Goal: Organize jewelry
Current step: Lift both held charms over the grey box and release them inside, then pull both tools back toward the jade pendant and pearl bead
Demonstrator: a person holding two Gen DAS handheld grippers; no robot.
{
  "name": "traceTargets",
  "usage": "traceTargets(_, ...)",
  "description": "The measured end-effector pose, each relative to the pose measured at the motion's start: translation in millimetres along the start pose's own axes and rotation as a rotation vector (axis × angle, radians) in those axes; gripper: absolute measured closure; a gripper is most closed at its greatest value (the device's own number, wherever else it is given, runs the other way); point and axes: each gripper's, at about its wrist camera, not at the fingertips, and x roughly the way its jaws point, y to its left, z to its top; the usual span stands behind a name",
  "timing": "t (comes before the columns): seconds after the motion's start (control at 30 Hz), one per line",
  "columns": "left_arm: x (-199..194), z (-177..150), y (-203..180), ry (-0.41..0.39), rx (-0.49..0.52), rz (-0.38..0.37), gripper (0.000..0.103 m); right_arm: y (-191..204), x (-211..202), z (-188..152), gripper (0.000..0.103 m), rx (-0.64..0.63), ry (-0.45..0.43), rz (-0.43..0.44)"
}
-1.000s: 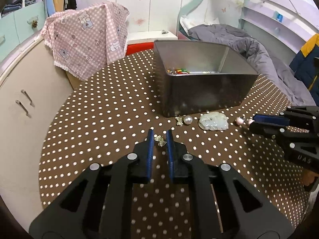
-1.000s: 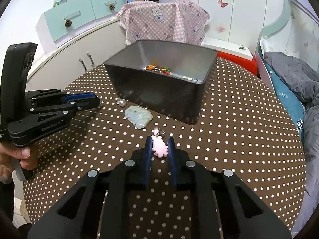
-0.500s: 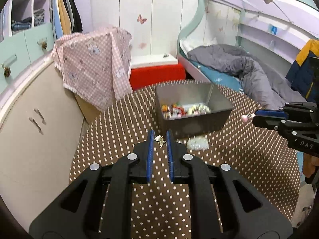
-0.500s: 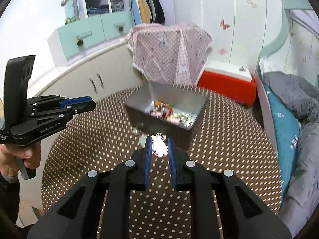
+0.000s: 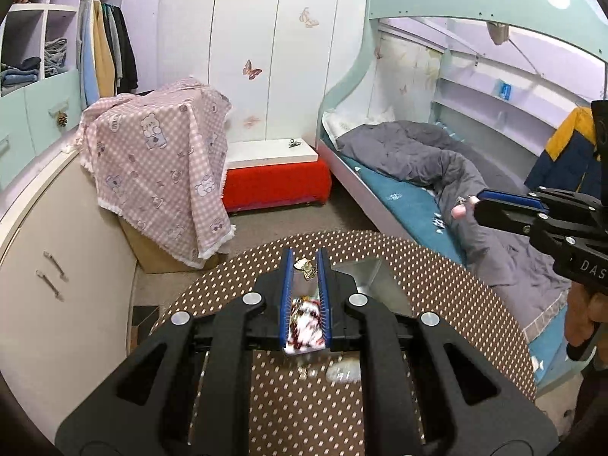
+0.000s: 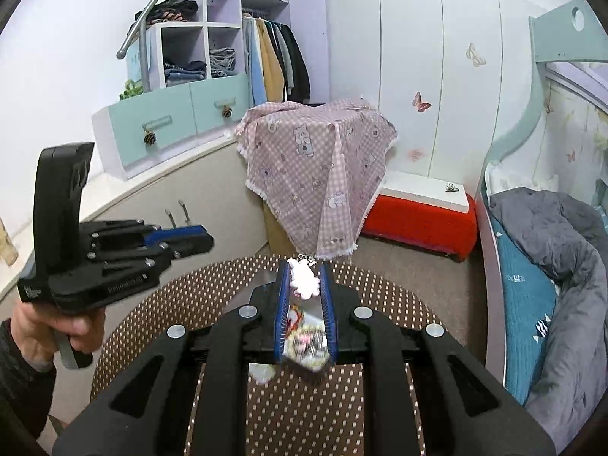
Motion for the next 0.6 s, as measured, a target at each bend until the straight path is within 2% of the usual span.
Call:
traceTargets(0.23, 32, 11, 2, 0.060, -0.017, -0.019, 0.089, -11, 40, 8, 0.088, 0.053, 0.060, 0.035)
traceTargets(0.27, 37, 12, 3, 0.077, -0.023, -0.009, 0.088, -16, 48, 7, 0.083, 0.075, 0.073, 0.030)
traceTargets(0.3, 41, 13, 5, 0.098, -0.027, 0.015, 0.076, -18, 53, 5, 0.076, 0.093, 0.086, 0.029)
traceTargets(0.33, 42, 13, 7, 0.104, -0.029, 0.038, 0.060, -21, 56, 5, 0.056, 0.108, 0.095, 0.028)
traceTargets(0.37, 39, 13, 9, 0.091, -0.036, 0.068, 0.018, -25, 58, 3, 0.025, 0.130, 0.096, 0.014)
traceTargets(0.4, 33, 13, 10, 0.052, -0.042, 0.096, 0.006, -27, 57, 2, 0.015, 0.146, 0.081, 0.001)
traceTargets(0.43, 23, 12, 11, 0.000, -0.043, 0.117, 0.006, -29, 53, 0, 0.010, 0.159, 0.062, -0.002)
traceTargets(0.6, 4, 9, 21, -0.025, -0.067, 0.158, 0.006, -43, 37, -6, 0.008, 0.221, 0.035, -0.050)
